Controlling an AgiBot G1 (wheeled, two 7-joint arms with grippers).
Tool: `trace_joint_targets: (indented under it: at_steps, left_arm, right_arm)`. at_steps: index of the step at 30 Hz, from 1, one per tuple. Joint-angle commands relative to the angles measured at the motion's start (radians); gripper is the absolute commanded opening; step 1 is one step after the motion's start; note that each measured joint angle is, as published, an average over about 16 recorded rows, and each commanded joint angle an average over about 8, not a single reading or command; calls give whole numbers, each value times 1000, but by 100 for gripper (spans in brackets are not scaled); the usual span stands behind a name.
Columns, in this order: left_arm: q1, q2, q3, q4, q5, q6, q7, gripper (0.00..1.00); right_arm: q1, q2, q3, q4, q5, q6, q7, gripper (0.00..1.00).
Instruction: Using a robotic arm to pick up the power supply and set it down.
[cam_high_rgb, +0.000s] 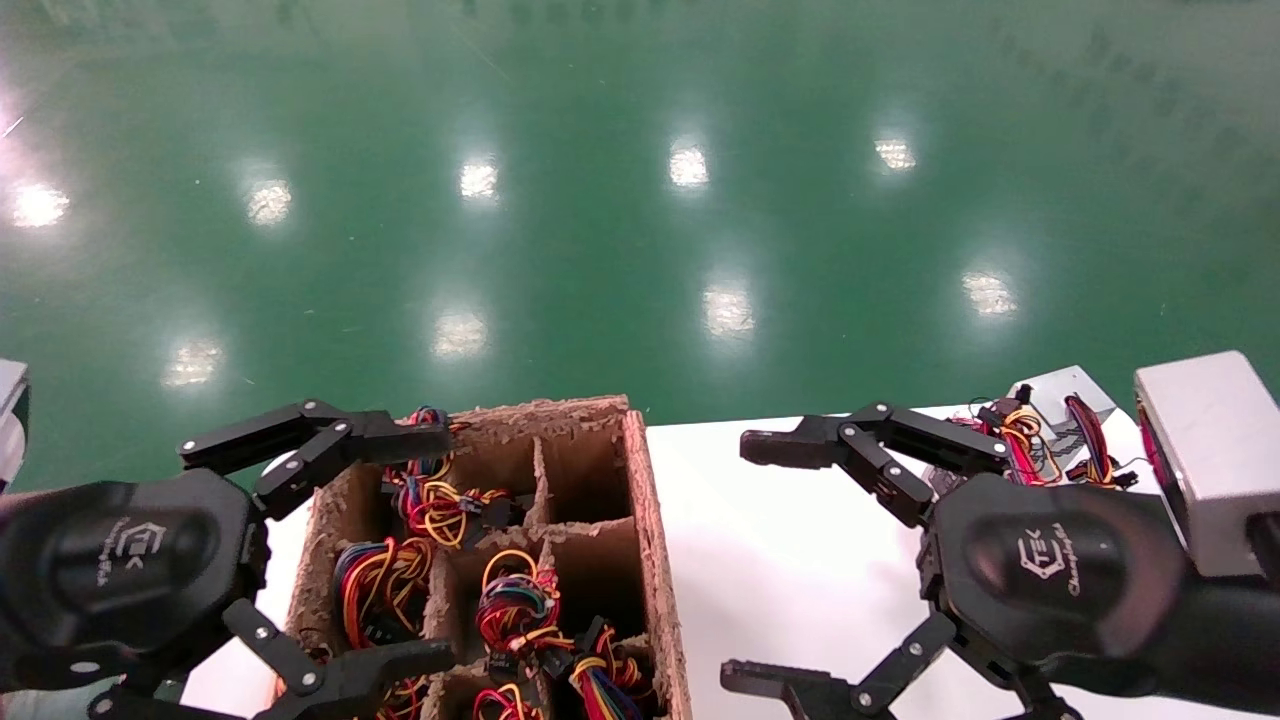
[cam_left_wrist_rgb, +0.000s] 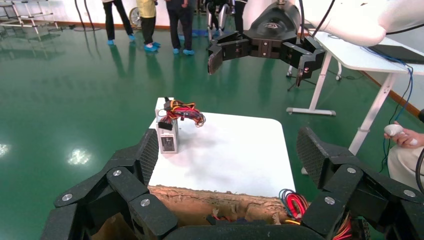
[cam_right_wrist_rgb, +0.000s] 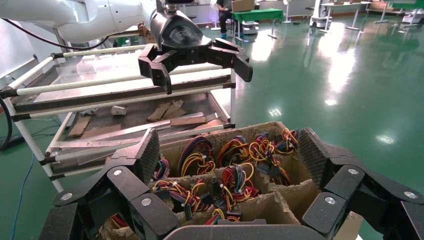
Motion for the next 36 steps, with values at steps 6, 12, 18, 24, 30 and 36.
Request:
trace_joint_targets:
  at_steps: [6, 12, 18, 24, 30, 36]
  left_arm:
    - [0, 0, 0, 0, 0, 0, 0, 100]
    - [0, 0, 0, 0, 0, 0, 0, 100]
    - [0, 0, 0, 0, 0, 0, 0, 100]
    - [0, 0, 0, 0, 0, 0, 0, 100]
    - [0, 0, 0, 0, 0, 0, 0, 100]
    - [0, 0, 0, 0, 0, 0, 0, 100]
  right_arm:
    - [0, 0, 0, 0, 0, 0, 0, 100]
    - [0, 0, 0, 0, 0, 0, 0, 100]
    - [0, 0, 0, 0, 0, 0, 0, 100]
    - [0, 0, 0, 0, 0, 0, 0, 100]
    - [0, 0, 0, 0, 0, 0, 0, 100]
    - [0, 0, 0, 0, 0, 0, 0, 100]
